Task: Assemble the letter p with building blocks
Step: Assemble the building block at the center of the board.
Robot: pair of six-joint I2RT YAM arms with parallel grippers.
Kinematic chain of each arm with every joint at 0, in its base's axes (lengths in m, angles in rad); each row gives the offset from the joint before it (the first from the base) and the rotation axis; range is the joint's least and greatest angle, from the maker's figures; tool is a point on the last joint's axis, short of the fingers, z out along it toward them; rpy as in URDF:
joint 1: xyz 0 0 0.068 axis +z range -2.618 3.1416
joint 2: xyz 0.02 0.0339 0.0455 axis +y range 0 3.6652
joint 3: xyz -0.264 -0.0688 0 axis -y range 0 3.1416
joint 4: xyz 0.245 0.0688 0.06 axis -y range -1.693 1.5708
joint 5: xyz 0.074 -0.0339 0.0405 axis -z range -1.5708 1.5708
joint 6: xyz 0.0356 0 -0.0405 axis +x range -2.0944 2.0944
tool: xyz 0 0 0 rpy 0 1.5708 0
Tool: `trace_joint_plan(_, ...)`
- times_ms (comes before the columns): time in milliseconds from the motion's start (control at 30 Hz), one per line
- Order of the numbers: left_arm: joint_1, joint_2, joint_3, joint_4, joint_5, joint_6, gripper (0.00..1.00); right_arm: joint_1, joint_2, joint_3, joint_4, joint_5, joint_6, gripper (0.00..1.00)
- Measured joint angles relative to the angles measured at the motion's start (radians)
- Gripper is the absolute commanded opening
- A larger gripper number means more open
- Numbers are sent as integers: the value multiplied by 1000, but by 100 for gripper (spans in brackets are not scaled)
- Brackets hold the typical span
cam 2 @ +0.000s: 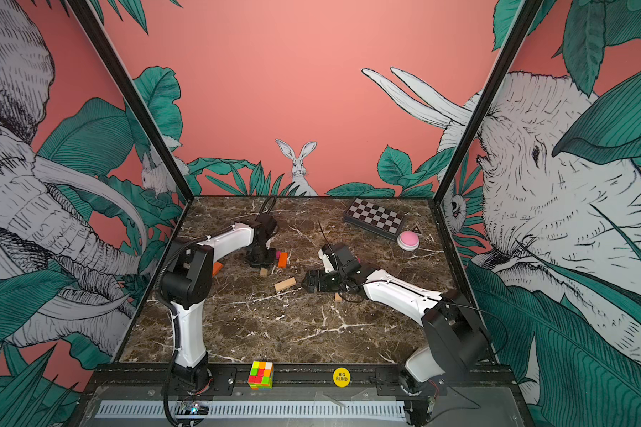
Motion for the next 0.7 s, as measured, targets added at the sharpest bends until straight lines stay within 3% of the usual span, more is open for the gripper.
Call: trace_joint_plan(700,-2,11,13,-13,-1,-10,2,0,4,0,3,0,1,98)
